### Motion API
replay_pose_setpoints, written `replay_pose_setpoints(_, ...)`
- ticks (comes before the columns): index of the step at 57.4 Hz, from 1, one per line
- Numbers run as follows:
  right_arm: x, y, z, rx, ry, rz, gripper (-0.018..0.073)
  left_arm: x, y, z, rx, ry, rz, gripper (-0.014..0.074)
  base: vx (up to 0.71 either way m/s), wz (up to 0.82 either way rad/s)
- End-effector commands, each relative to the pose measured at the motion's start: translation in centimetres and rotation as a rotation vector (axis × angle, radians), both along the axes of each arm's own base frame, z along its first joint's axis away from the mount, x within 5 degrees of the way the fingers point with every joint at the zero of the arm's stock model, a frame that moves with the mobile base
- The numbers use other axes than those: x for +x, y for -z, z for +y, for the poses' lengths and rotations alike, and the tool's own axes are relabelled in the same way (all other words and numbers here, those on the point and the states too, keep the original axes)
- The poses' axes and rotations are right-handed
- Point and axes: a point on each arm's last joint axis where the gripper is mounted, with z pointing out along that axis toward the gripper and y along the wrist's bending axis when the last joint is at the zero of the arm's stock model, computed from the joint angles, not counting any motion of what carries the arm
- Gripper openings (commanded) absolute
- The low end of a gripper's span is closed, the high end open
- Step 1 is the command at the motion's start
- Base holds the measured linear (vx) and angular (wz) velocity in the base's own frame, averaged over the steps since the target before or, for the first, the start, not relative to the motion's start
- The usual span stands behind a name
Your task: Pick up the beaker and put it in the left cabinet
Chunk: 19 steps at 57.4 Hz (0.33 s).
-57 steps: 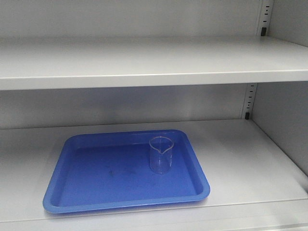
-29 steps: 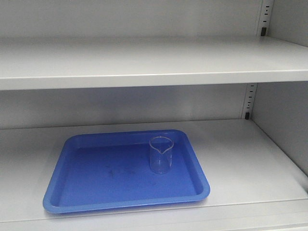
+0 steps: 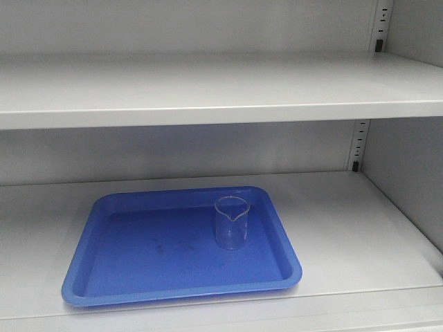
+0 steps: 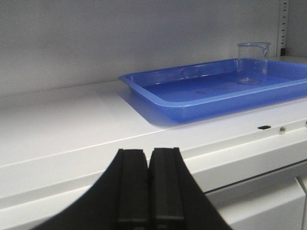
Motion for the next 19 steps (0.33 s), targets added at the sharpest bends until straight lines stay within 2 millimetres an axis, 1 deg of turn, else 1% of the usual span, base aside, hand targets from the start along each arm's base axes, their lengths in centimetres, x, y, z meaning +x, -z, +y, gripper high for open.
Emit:
replay_pose_setpoints(1, -0.13, -0.53, -0.04, 0.002, 0.005, -0.085, -0.0008, -0.15, -0.31, 0.04, -0.034, 0.002, -0.081, 0.0001, 0.00, 0.00)
replay_pose_setpoints(19, -0.13, -0.53, -0.04, 0.002, 0.005, -0.085, -0.0008, -0.15, -0.31, 0.04, -0.034, 0.002, -0.081, 0.0001, 0.00, 0.00)
